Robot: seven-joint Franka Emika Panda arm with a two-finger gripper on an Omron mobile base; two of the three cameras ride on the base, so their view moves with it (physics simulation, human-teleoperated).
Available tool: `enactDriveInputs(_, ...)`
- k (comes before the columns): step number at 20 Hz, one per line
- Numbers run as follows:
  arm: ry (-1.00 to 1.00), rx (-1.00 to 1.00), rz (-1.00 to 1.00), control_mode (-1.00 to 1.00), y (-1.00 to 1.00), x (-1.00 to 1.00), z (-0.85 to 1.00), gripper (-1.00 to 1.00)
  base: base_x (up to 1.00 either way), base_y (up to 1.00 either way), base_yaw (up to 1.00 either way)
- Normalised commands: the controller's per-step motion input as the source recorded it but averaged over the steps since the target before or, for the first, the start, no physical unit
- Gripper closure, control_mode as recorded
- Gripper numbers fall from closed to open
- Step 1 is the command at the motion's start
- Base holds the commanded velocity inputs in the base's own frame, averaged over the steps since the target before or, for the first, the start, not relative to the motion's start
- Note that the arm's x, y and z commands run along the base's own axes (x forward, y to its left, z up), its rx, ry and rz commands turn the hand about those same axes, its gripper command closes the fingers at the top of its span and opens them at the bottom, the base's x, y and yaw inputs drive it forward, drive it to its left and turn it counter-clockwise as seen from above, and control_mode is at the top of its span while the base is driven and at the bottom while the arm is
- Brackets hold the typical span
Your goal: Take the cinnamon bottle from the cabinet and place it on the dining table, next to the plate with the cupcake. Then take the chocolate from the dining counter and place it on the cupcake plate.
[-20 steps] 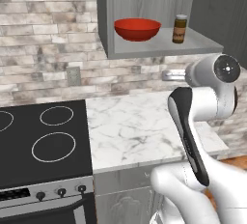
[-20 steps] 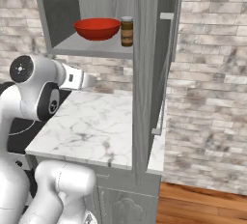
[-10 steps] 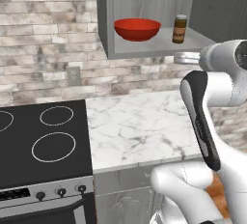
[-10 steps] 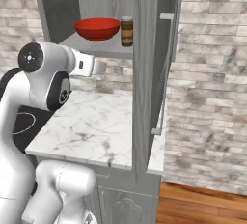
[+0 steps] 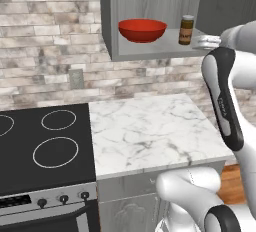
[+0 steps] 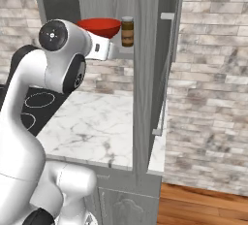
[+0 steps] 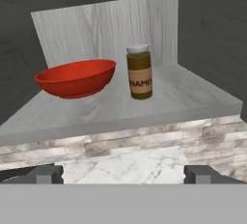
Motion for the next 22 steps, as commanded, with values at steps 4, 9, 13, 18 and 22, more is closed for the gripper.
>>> enactDriveInputs(4,0.00,0.00,0.10,-1.00,-0.24,0.28,0.17,-1.00,0.00,0.00,0.00)
enactDriveInputs(9,0.07,-0.05,0.05,-1.00,-0.16,0.33,0.03,-1.00,0.00,0.00,0.00)
enactDriveInputs(13,0.15,-0.08,0.00,-1.00,-0.05,0.37,0.00,-1.00,0.00,0.00,0.00)
enactDriveInputs(18,0.14,-0.09,0.00,-1.00,-0.01,0.37,-0.03,-1.00,0.00,0.00,0.00)
enactDriveInputs(22,0.01,-0.12,0.03,-1.00,-0.04,0.24,-0.18,-1.00,0.00,0.00,0.00)
